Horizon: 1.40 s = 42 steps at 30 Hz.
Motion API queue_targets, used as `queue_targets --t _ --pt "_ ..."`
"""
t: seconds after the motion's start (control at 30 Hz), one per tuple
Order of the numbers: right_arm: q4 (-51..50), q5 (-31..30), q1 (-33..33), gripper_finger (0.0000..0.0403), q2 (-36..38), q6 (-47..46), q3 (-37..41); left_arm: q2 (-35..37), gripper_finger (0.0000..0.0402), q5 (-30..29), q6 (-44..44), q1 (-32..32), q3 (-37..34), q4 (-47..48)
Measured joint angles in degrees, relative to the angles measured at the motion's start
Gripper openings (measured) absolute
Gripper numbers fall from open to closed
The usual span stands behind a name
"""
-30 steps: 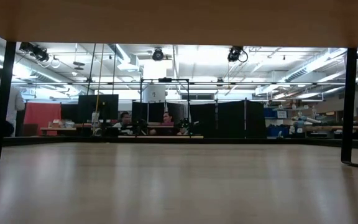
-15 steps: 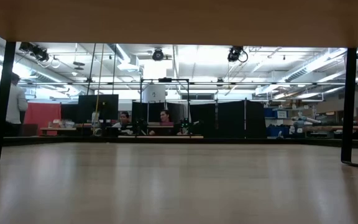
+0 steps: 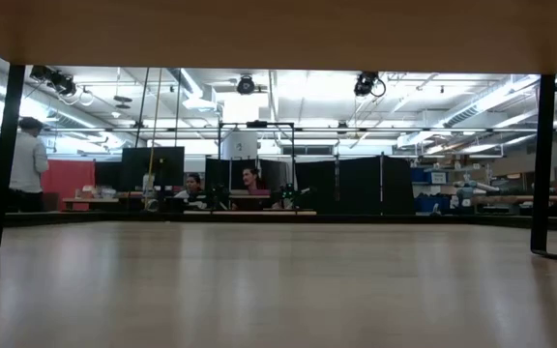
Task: Place coffee mugs
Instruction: Put the orange mug on the shelf
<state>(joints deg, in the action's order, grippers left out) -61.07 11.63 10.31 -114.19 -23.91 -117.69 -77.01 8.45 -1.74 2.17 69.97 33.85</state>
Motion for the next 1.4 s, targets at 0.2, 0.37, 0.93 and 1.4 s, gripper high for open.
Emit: queue_targets --t 0.2,0.37,0.93,1.4 --pt "0.0 0.1 0.0 0.0032 0.0 0.0 0.0 0.0 0.0212 0.7 0.0 0.3 0.0 0.0" --pt "0.9 0.7 0.0 0.0043 0.0 -0.5 0.1 0.0 0.0212 1.5 0.1 0.4 0.0 0.0" --pt "3.6 3.9 0.0 0.0065 0.0 -0.7 0.1 0.0 0.0212 1.5 0.1 0.4 0.0 0.0" --pt "5.8 4.7 -0.1 0.0118 0.0 -2.1 0.1 0.0 0.0212 1.5 0.1 0.4 0.0 0.0"
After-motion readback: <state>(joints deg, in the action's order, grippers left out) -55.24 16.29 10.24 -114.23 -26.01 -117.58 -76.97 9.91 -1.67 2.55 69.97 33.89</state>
